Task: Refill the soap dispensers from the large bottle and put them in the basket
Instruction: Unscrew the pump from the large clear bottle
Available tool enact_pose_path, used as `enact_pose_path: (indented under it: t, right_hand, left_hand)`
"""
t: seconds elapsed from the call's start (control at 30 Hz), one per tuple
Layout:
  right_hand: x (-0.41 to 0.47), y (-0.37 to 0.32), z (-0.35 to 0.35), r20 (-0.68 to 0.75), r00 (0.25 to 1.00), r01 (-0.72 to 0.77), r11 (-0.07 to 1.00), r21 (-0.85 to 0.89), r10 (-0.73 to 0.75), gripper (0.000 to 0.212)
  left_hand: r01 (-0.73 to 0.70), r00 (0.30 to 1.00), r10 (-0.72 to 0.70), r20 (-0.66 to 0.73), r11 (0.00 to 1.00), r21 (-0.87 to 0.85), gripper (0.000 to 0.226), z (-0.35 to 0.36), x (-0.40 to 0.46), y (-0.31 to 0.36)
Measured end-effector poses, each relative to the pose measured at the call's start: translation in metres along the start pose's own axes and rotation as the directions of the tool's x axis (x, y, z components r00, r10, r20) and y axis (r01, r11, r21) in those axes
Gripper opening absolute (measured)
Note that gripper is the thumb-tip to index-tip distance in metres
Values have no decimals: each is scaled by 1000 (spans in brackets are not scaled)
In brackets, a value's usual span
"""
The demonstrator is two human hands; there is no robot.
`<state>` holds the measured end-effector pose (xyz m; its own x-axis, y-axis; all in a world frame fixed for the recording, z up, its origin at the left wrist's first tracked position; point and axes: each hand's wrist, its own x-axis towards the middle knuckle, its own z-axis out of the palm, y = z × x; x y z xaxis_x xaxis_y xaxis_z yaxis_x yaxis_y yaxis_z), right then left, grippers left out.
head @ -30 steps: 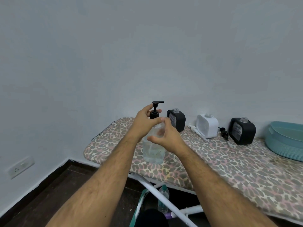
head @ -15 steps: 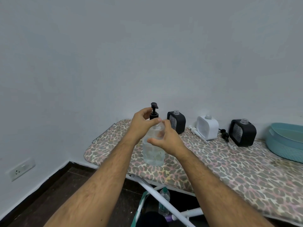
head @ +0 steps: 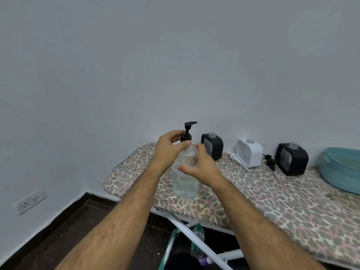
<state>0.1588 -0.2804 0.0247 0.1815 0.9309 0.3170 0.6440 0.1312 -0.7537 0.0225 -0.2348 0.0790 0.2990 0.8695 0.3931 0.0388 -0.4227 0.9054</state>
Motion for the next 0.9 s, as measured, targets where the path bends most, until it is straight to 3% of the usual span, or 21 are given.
enact_pose_path:
  t: [0.27,0.67,0.9]
  right_hand:
    - [0,-2,-3,18,1000,-13,1000,-4,13,73]
    - [-2,-8,-7,39,999,-31,998,-55,34,69]
    - [-1,-9,-10,61,998,-26,995,-98,32,66]
  left_hand:
    - [-20,996,15,-83,997,-70,31,-1,9,22]
    - [-219,955,167,-247,954,-204,21,-28,23,84]
    - [-222,955,162,-249,946,-237,24,-30,24,96]
